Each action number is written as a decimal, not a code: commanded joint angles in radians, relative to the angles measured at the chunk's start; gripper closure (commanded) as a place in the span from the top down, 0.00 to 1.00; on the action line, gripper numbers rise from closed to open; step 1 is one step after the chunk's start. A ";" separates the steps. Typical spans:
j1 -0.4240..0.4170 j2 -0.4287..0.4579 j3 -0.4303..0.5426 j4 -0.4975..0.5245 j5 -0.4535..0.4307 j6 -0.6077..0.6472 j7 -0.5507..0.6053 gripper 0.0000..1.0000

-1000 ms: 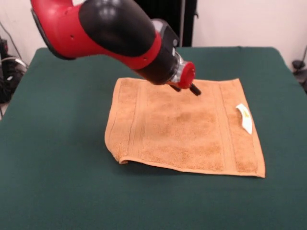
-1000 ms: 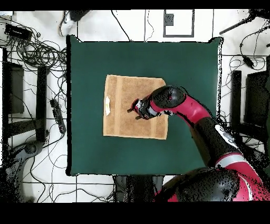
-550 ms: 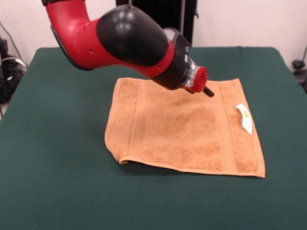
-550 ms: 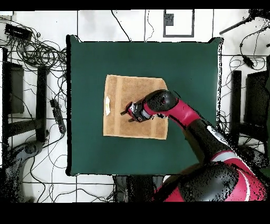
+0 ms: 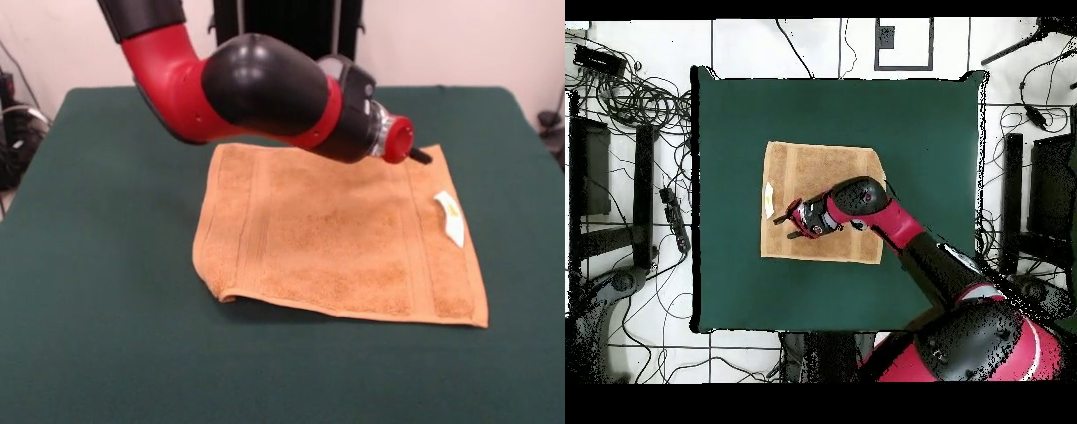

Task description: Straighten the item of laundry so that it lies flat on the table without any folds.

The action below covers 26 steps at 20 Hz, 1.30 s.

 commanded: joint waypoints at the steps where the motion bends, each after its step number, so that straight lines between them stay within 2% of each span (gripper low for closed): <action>1: 0.028 0.070 0.087 0.022 0.034 -0.120 0.004 1.00; 12: 0.076 0.094 0.027 0.015 -0.077 -0.285 0.020 1.00; 16: 0.109 0.133 -0.003 -0.014 -0.088 -0.336 0.039 1.00; 21: 0.167 0.177 -0.044 -0.059 -0.097 -0.401 0.075 1.00; 26: 0.262 0.190 -0.119 -0.095 -0.090 -0.474 0.167 1.00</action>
